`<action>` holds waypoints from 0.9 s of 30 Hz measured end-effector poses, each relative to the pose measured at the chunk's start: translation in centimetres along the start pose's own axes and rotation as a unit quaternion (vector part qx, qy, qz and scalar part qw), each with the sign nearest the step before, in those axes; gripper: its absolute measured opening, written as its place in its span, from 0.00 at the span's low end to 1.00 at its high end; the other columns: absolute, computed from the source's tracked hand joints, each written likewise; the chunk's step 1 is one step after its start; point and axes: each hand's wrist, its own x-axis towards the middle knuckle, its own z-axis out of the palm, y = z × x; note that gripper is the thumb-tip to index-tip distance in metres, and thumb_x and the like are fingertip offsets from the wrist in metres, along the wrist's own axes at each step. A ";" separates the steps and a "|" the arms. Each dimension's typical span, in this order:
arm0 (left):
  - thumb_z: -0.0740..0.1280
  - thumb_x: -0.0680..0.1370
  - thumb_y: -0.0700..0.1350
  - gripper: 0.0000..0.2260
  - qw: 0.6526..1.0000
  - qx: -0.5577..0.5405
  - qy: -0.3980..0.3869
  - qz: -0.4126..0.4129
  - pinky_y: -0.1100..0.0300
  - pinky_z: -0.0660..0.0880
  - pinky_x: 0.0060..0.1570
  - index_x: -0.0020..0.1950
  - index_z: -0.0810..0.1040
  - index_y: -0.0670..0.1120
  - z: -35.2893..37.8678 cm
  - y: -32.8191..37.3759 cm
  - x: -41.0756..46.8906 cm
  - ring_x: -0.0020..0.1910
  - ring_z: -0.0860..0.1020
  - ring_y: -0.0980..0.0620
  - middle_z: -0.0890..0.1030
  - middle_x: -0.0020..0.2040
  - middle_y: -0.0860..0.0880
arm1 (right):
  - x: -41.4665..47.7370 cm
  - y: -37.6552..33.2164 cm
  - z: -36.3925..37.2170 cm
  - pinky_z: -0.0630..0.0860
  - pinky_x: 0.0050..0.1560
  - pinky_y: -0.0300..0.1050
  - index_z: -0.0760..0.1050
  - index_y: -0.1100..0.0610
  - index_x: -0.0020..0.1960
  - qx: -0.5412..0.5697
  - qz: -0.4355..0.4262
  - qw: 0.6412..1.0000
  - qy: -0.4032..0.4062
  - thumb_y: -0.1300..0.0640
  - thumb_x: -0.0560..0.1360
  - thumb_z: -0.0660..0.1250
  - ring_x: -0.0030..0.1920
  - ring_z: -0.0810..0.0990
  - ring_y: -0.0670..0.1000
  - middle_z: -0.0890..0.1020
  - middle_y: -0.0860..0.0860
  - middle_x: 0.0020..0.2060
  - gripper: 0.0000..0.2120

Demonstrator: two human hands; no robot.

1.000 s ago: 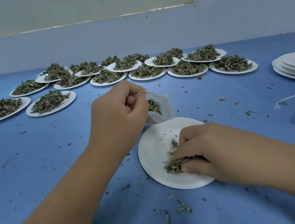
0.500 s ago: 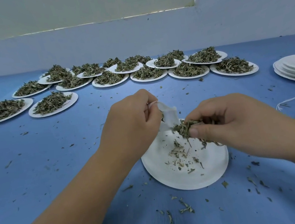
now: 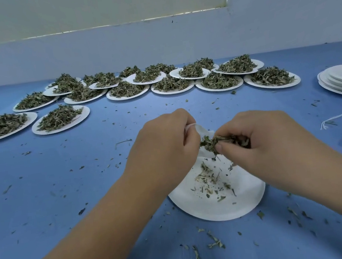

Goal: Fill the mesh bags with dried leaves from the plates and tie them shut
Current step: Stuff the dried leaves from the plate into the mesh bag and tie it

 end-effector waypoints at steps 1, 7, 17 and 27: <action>0.64 0.77 0.43 0.05 1.000 -0.002 -0.002 0.002 0.53 0.72 0.34 0.45 0.79 0.47 0.1 0.1 0.0 0.32 0.71 0.55 0.70 0.28 0.55 | 0.0 -0.1 0.2 0.71 0.41 0.38 0.80 0.46 0.40 -0.017 -0.009 1.000 0.005 0.51 0.74 0.64 0.39 0.75 0.42 0.78 0.45 0.35 0.07; 0.62 0.77 0.46 0.07 1.000 -0.019 -0.016 0.018 0.53 0.72 0.32 0.43 0.79 0.48 0.3 0.8 -0.3 0.31 0.71 0.54 0.67 0.27 0.56 | 0.1 -0.4 0.9 0.68 0.41 0.41 0.79 0.52 0.43 -0.114 -0.039 0.992 0.023 0.53 0.76 0.63 0.39 0.73 0.45 0.75 0.46 0.36 0.08; 0.61 0.74 0.47 0.08 0.998 -0.065 -0.007 -0.011 0.54 0.73 0.32 0.43 0.80 0.48 0.5 0.9 -0.4 0.30 0.71 0.57 0.69 0.26 0.56 | 0.0 -1.0 1.3 0.65 0.35 0.34 0.78 0.51 0.46 -0.109 -0.052 0.992 0.037 0.45 0.69 0.60 0.37 0.74 0.48 0.75 0.45 0.37 0.13; 0.67 0.75 0.42 0.07 0.982 -0.164 0.010 -0.096 0.67 0.67 0.28 0.38 0.80 0.50 0.3 0.1 0.0 0.25 0.68 0.57 0.75 0.27 0.47 | 0.0 -0.6 1.4 0.68 0.42 0.30 0.81 0.50 0.45 -0.052 -0.118 0.983 0.130 0.59 0.69 0.75 0.34 0.72 0.42 0.76 0.44 0.37 0.07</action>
